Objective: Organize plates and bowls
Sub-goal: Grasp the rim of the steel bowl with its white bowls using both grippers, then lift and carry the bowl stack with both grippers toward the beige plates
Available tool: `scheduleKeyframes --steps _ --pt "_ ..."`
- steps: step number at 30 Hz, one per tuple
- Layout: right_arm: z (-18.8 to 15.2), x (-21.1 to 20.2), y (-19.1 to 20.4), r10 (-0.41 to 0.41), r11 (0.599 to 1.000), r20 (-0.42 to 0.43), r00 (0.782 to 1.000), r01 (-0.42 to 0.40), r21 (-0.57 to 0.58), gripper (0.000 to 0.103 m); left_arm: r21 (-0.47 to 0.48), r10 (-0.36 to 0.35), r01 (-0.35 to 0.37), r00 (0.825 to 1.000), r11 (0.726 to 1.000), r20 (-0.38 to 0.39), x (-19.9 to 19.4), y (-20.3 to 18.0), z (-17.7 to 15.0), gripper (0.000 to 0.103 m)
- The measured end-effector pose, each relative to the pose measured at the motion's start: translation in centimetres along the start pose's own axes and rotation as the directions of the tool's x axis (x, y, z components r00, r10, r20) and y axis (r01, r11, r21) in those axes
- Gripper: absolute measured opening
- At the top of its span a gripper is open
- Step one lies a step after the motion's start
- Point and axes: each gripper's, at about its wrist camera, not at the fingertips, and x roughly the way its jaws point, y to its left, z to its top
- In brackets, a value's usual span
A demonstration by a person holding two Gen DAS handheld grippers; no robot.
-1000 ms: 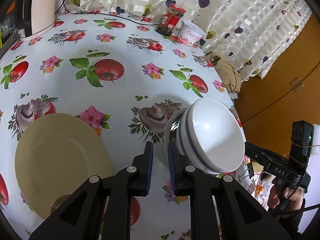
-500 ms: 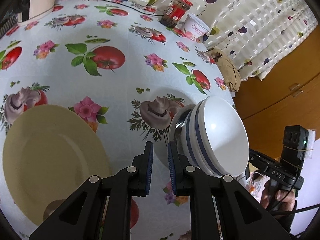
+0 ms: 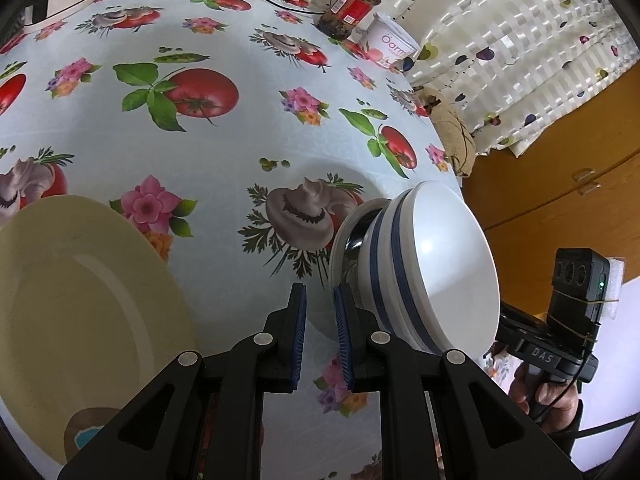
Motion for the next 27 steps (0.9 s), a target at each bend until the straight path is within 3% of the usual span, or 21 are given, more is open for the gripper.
scheduleKeyframes --steps 9,27 --pt "0.4 0.5 0.6 0.056 0.998 -0.001 0.998 -0.056 -0.008 0.013 0.01 -0.018 0.018 1.0 1.0 -0.016 0.7 -0.3 -0.1 0.015" --pt "0.7 1.0 -0.5 0.137 0.989 -0.006 0.991 -0.137 0.049 0.013 0.023 -0.029 0.029 0.999 0.999 -0.014 1.0 -0.1 -0.2 0.015"
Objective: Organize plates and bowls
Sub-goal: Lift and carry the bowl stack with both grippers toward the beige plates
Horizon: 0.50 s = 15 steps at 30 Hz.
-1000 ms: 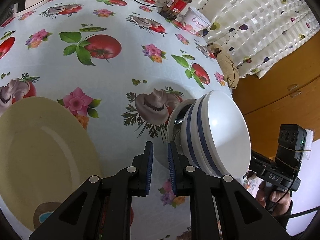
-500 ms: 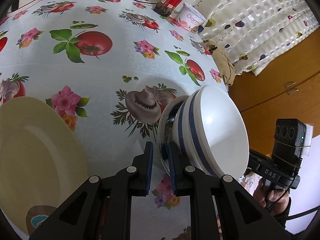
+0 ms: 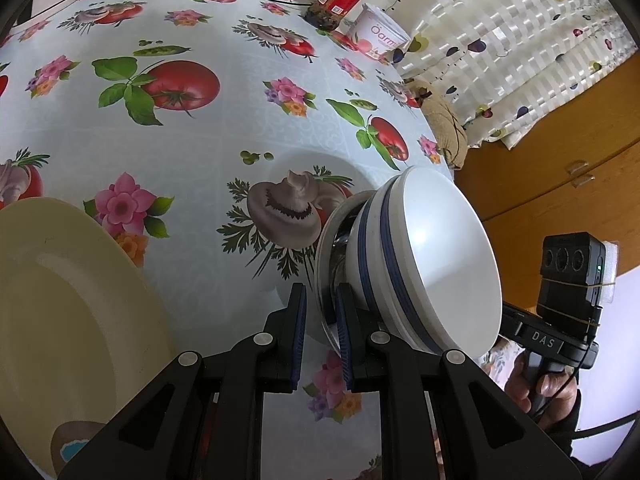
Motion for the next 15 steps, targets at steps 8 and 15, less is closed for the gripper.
scheduleKeyframes --steps 8,15 --pt "0.0 0.1 -0.1 0.009 1.0 0.003 1.0 -0.009 -0.001 0.013 0.038 0.021 -0.022 1.0 0.999 0.01 0.1 -0.8 -0.1 0.011" --pt "0.1 0.2 -0.2 0.003 1.0 0.011 1.0 -0.003 -0.005 0.012 0.049 0.029 -0.03 0.999 0.998 0.027 0.1 -1.0 -0.2 0.011"
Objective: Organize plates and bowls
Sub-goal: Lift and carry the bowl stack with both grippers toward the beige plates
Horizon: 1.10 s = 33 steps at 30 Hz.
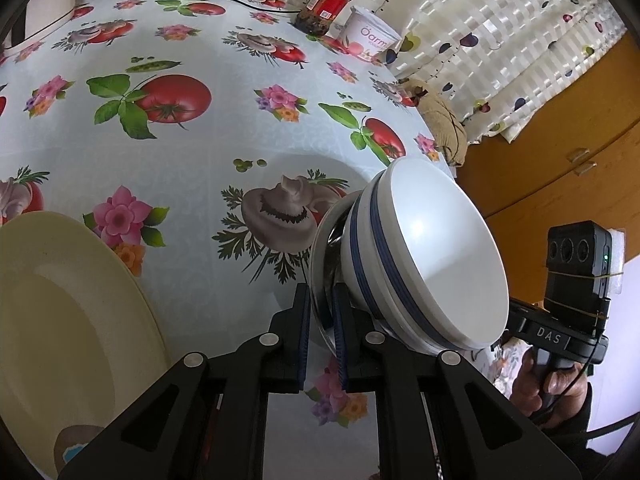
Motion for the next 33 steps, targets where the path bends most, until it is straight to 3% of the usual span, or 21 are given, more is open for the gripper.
scheduleKeyframes --steps 33 --pt "1.2 -1.6 2.5 -0.023 0.999 0.015 1.0 0.024 -0.049 0.012 0.01 0.027 -0.028 0.998 1.0 0.048 -3.1 -0.9 0.3 0.011"
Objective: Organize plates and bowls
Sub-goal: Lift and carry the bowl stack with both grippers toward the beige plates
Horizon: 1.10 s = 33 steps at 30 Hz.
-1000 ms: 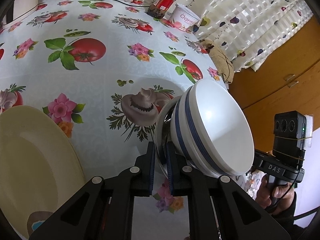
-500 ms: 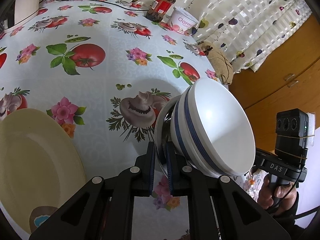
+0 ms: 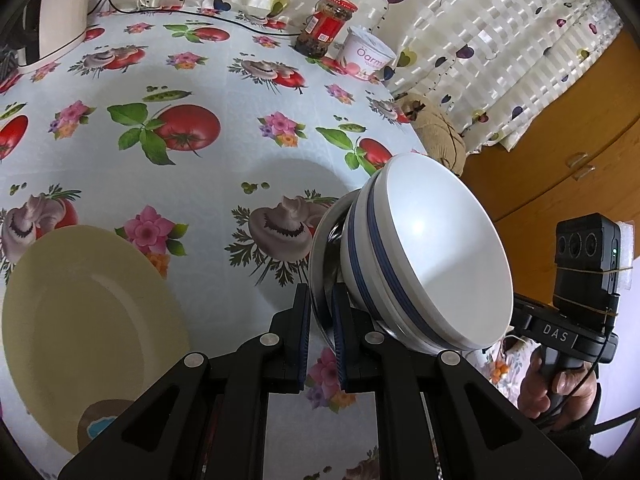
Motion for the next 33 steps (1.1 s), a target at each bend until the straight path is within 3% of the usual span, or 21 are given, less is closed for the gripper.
scheduleKeyframes --steps 20,33 --pt "0.8 0.4 4.5 0.018 0.997 0.001 1.0 -0.018 -0.077 0.012 -0.04 0.031 -0.028 0.997 0.999 0.071 -4.2 1.9 -0.2 0.011" --pt "1.6 1.8 8.6 0.047 0.987 -0.02 0.999 -0.049 -0.15 0.012 -0.093 0.087 -0.075 0.988 0.993 0.129 -7.9 4.7 -0.9 0.011"
